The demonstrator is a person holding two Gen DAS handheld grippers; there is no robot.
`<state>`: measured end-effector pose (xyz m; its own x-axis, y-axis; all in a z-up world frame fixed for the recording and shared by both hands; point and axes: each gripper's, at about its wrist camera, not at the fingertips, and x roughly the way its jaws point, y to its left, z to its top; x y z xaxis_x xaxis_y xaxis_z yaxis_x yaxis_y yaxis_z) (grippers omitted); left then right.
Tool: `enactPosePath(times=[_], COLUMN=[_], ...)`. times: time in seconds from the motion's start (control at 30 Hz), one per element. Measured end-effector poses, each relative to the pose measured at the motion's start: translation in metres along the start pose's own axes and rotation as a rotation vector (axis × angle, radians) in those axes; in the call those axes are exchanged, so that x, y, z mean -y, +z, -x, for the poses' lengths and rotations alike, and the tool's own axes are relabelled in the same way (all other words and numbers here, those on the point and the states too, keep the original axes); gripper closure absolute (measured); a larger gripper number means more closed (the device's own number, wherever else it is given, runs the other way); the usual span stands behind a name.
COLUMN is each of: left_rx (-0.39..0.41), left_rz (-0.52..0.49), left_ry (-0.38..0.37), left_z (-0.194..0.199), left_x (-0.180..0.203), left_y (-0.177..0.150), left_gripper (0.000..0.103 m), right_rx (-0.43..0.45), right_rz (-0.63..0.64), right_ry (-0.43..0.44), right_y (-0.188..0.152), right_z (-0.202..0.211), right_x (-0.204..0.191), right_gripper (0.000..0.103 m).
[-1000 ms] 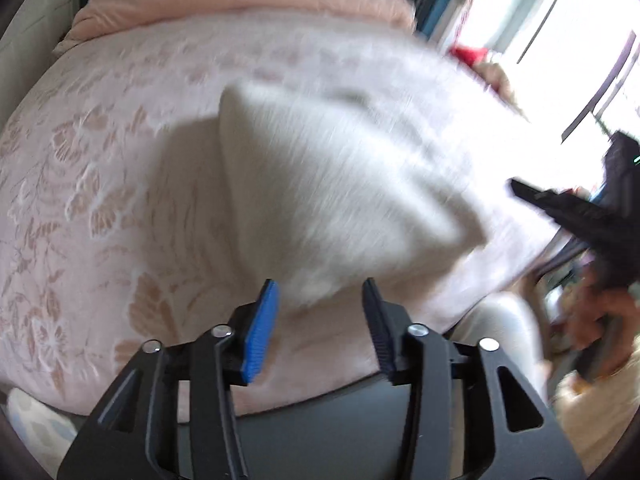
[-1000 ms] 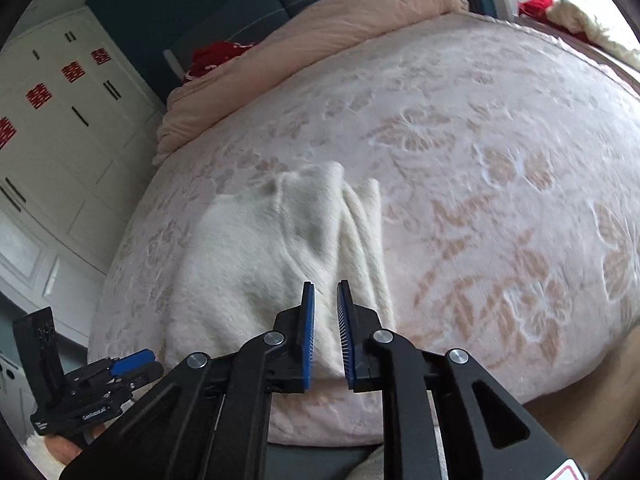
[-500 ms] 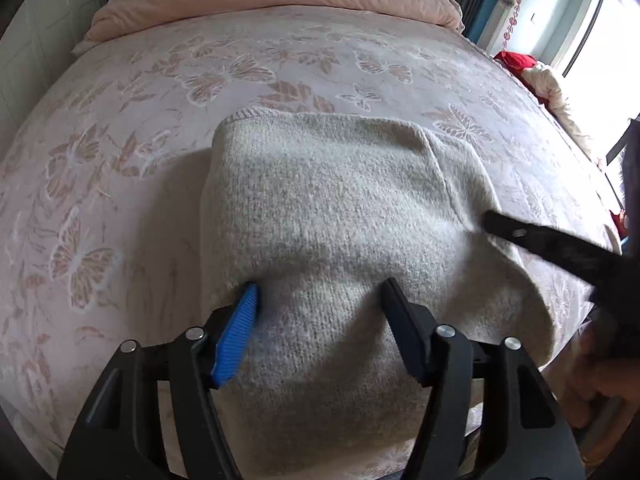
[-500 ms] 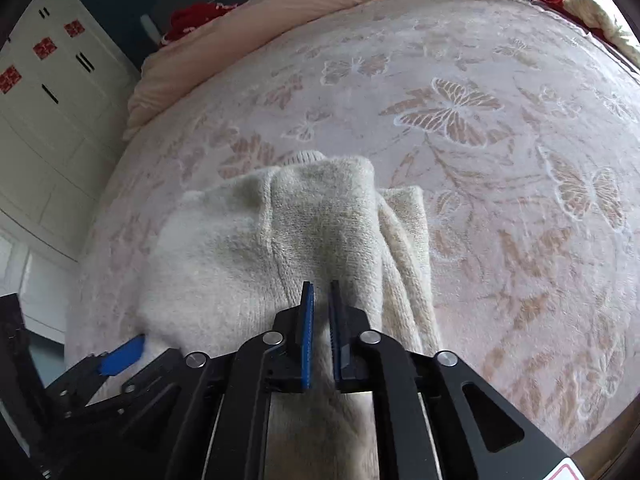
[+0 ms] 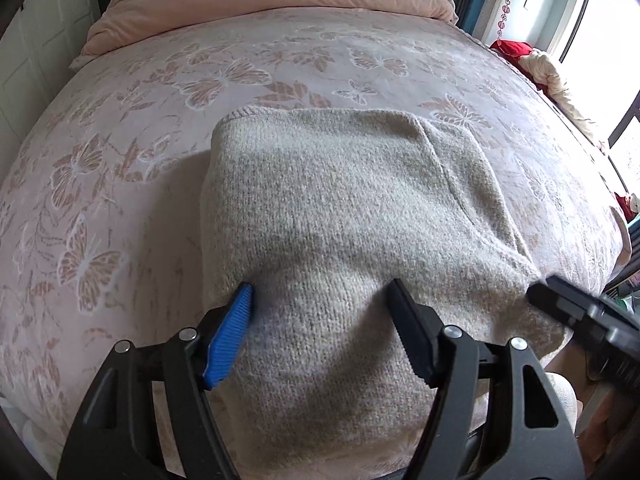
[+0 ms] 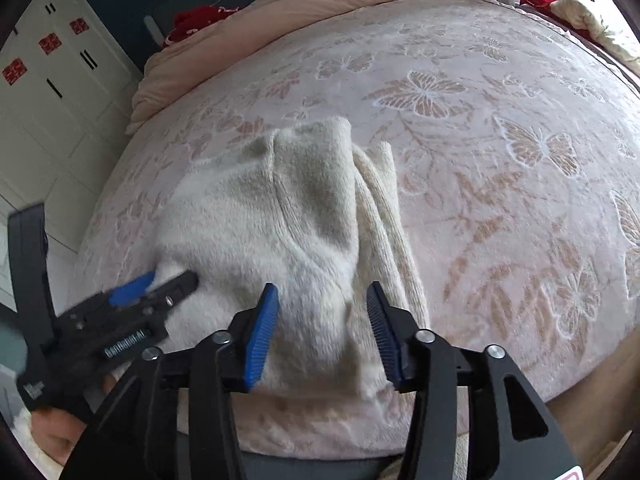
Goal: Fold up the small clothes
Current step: 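Grasp the folded sweater bundle with both tools from opposite sides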
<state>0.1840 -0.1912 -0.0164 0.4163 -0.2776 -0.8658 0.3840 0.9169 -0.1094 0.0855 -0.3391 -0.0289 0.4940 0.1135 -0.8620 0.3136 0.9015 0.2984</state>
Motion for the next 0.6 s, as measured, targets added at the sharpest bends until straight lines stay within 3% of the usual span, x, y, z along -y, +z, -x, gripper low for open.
enactPosePath(times=[0.13,0.23,0.33,0.4,0.47,0.6], left_rx=[-0.003,-0.014,-0.043,-0.08,-0.126,-0.137], left_rz=[0.024,0.035,0.064,0.109,0.179,0.297], left_ry=[-0.019,-0.02,-0.036,-0.071,-0.128,-0.218], left_z=[0.008,0.01,0.004,-0.005,-0.015,-0.004], left_x=[-0.008,-0.014,-0.022,-0.029,-0.039,-0.055], left_y=[-0.009,-0.018,-0.022,-0.025,-0.029,-0.028], left_gripper=[0.036,0.034,0.026,0.021,0.02,0.022], right_rx=[-0.027,-0.028,-0.015,-0.06,-0.045,0.015], right_rz=[0.023,0.006,-0.036,-0.086,-0.078,-0.068], right_ry=[-0.001,0.043,0.02,0.044,0.026,0.032], right_y=[-0.017,-0.016,-0.015,-0.022,-0.026,-0.016], right_z=[-0.011,-0.008,-0.003,-0.021,-0.022,0.006], right_x=[0.005,0.005,0.017,0.029,0.026,0.014], right_gripper=[0.051,0.092,0.094,0.094,0.094,0.078])
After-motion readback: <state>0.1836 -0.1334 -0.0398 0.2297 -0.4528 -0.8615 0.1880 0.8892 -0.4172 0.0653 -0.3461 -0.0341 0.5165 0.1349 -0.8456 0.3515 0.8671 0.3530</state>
